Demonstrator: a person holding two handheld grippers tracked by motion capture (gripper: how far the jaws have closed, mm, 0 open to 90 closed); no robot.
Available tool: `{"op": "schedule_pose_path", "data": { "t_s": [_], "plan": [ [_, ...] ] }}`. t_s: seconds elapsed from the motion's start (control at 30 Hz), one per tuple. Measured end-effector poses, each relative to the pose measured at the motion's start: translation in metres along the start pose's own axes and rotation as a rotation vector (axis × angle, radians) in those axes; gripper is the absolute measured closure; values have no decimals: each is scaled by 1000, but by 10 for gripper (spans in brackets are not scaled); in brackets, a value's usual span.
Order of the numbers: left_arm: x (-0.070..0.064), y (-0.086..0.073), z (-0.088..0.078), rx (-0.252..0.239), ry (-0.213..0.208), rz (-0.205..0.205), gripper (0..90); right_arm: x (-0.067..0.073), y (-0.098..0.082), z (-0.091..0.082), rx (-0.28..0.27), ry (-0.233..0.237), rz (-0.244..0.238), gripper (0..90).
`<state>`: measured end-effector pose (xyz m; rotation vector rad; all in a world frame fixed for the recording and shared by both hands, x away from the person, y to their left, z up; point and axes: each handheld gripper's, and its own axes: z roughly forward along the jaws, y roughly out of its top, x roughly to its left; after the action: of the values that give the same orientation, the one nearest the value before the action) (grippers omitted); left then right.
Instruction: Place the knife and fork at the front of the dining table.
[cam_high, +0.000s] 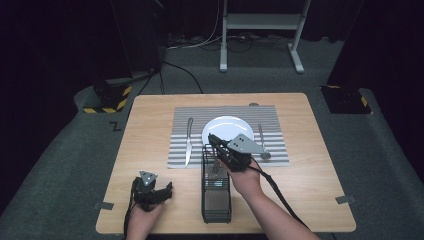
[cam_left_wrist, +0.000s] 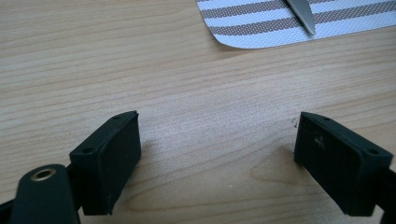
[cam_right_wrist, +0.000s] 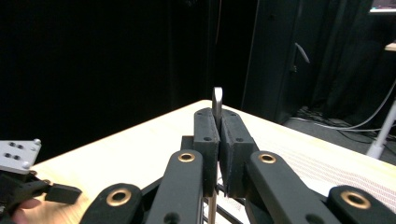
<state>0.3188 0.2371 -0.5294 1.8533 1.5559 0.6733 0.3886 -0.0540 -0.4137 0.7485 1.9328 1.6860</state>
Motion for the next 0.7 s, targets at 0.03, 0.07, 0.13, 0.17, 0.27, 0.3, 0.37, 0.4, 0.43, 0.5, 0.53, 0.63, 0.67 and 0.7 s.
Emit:
{"op": "schedule_pose_path", "data": {
  "t_s": [0.03, 0.07, 0.13, 0.17, 0.27, 0.3, 0.37, 0.4, 0.43, 0.5, 0.53, 0.63, 0.67, 0.7],
  "plan": [
    [0, 0, 0, 0, 0, 0, 148, 0, 1, -1, -3, 2, 0, 864],
    [0, 0, 0, 1, -1, 0, 148, 0, 1, -1, -7, 3, -3, 864],
    [0, 0, 0, 2, 0, 1, 148, 1, 2, -3, -16, 2, -5, 864],
    [0, 0, 0, 2, -1, 1, 148, 2, 3, -4, -17, 2, -3, 864],
    [0, 0, 0, 1, -1, 0, 148, 2, 5, -6, -30, 3, -4, 864],
    [0, 0, 0, 0, 0, 0, 148, 2, 6, -7, -35, 1, -7, 864],
    [0, 0, 0, 0, 0, 0, 148, 2, 8, -9, -45, 2, -4, 864],
    [0, 0, 0, 0, 0, 0, 148, 2, 10, -12, -53, 2, -4, 865],
    [0, 0, 0, 0, 0, 0, 148, 3, 11, -13, -57, 2, -3, 865],
    [0, 0, 0, 0, 0, 0, 148, 3, 14, -15, -71, 3, -7, 865],
    [0, 0, 0, 0, 0, 0, 148, 3, 16, -18, -78, 2, -3, 865],
    [0, 0, 0, 0, 0, 0, 148, 4, 21, -22, -102, 3, -6, 865],
    [0, 0, 0, 0, 0, 0, 148, 4, 23, -25, -112, 4, -3, 865],
    [0, 0, 0, 0, 0, 0, 148, 5, 25, -27, -122, 2, -5, 865]
  ]
}}
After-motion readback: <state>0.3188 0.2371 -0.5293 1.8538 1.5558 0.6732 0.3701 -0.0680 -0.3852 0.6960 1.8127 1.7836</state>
